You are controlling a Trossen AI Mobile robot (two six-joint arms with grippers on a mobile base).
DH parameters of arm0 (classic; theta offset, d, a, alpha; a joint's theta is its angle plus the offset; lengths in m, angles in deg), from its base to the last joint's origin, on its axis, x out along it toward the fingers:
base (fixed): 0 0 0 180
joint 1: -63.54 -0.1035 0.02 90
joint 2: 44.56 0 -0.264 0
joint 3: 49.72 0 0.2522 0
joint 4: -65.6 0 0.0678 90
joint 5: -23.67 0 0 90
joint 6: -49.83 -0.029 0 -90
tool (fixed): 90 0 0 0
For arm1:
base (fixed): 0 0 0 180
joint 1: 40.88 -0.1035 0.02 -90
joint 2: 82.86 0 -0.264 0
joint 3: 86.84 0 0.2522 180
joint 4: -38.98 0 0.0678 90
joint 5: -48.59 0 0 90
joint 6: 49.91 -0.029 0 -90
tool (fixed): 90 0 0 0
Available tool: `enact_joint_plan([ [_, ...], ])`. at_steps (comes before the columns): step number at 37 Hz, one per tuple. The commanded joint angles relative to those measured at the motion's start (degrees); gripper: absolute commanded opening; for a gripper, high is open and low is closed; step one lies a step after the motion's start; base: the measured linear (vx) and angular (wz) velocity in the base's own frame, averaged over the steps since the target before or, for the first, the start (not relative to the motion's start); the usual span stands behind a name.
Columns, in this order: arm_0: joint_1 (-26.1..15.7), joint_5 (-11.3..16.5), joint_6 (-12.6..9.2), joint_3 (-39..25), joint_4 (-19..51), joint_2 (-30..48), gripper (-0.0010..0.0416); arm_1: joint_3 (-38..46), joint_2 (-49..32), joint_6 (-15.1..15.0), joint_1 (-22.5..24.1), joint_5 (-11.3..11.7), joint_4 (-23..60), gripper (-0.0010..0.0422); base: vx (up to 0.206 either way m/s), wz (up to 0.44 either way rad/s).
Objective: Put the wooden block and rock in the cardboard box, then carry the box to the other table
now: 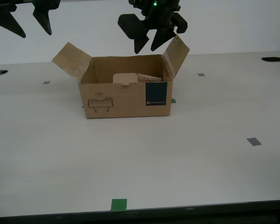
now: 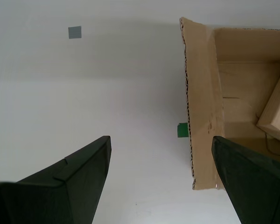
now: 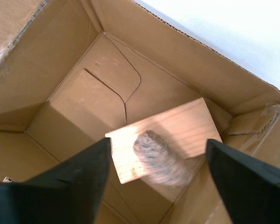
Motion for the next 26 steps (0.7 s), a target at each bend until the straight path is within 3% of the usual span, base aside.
enact_joint_plan([
  [1,-0.2,0.2,-0.1,-0.1,0.0,-0.1,0.0340,0.0,0.0,0.2,0.0,-0.2,0.0,0.0293,0.000,0.000],
  [8,-0.2,0.2,-0.2,-0.2,0.2,-0.1,0.0404,0.0,0.0,0.2,0.0,-0.2,0.0,0.0293,0.000,0.000],
  [18,-0.2,0.2,-0.2,-7.0,6.8,-0.1,0.0379,0.0,0.0,0.1,0.0,-0.5,0.0,0.0293,0.000,0.000],
  [26,-0.2,0.1,0.0,-17.0,17.9,-0.1,0.0385,0.0,0.0,0.1,0.0,-3.8,0.0,0.0293,0.000,0.000],
])
